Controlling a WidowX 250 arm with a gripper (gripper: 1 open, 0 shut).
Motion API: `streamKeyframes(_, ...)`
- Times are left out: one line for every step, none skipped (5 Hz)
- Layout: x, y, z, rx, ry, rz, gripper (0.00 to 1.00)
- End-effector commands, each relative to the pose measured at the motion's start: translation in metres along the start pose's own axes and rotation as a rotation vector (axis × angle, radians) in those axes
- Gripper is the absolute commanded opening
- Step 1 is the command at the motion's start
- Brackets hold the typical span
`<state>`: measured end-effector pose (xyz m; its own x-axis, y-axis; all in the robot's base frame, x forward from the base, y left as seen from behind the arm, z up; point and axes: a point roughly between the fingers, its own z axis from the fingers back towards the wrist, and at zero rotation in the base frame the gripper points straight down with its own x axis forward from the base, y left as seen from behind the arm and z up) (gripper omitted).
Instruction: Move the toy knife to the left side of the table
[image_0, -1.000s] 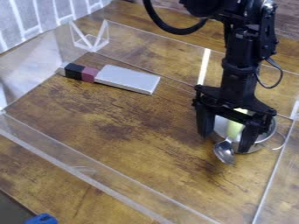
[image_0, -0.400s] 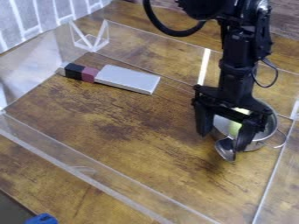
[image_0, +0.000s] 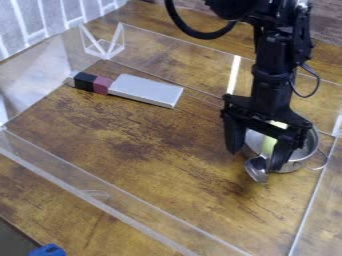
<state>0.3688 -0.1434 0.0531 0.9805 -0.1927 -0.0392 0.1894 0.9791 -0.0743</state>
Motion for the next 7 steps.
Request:
streamKeyframes(0.011,0.002,0.026,-0.016,-0.071,0.005,1.00)
streamKeyframes(0.011,0.002,0.026,-0.020,-0.065,0.002,1.00)
streamKeyframes(0.010,0.002,0.026,-0.021,-0.056,0.002,1.00)
streamKeyframes(0.015,-0.003,0.022,-0.013,-0.063,0.031,1.00)
streamKeyframes(0.020,-0.010,0.018,-0.005,-0.069,0.059,1.00)
streamKeyframes(0.024,-0.015,0.013,-0.001,-0.073,0.065,1.00)
streamKeyframes(0.027,-0.016,0.009,0.001,-0.075,0.065,0.00)
